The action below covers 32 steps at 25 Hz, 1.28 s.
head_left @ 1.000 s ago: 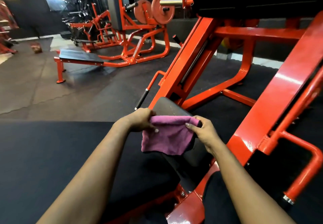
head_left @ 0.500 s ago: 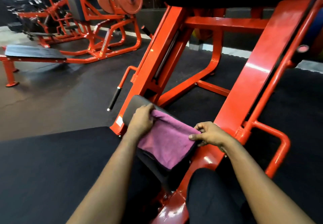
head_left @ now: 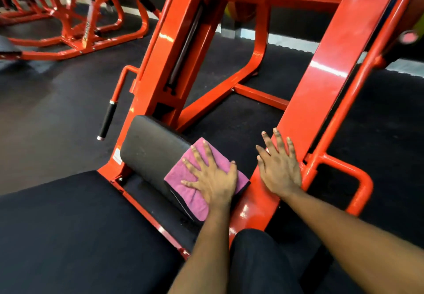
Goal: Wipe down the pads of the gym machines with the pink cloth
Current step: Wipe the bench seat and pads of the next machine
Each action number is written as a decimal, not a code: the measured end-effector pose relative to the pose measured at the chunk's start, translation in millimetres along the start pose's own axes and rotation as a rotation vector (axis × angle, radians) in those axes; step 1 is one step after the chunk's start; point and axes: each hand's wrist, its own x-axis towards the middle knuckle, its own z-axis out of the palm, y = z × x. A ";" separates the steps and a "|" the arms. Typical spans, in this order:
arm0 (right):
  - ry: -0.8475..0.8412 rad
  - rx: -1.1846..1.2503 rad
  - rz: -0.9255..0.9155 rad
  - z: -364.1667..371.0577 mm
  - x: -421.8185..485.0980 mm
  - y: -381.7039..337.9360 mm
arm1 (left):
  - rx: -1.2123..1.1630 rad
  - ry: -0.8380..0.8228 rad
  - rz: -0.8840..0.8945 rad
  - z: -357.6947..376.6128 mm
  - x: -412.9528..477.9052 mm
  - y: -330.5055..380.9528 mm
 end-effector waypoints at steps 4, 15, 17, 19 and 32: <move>0.016 -0.058 0.048 3.6 2.1 -11.8 | 0.006 0.135 0.047 20.8 -32.8 -23.2; 0.029 -0.086 0.045 4.4 2.0 -13.8 | -0.001 0.172 0.099 18.8 -18.6 7.5; 0.034 -0.085 0.042 4.1 2.1 -13.8 | 0.043 0.160 0.207 19.7 -28.4 -9.9; 0.047 -0.084 0.036 4.1 2.0 -14.4 | 0.020 0.154 0.291 22.0 -40.5 -42.4; 0.050 -0.086 0.034 0.2 0.9 -15.2 | 0.014 0.156 0.322 13.5 -37.0 -40.4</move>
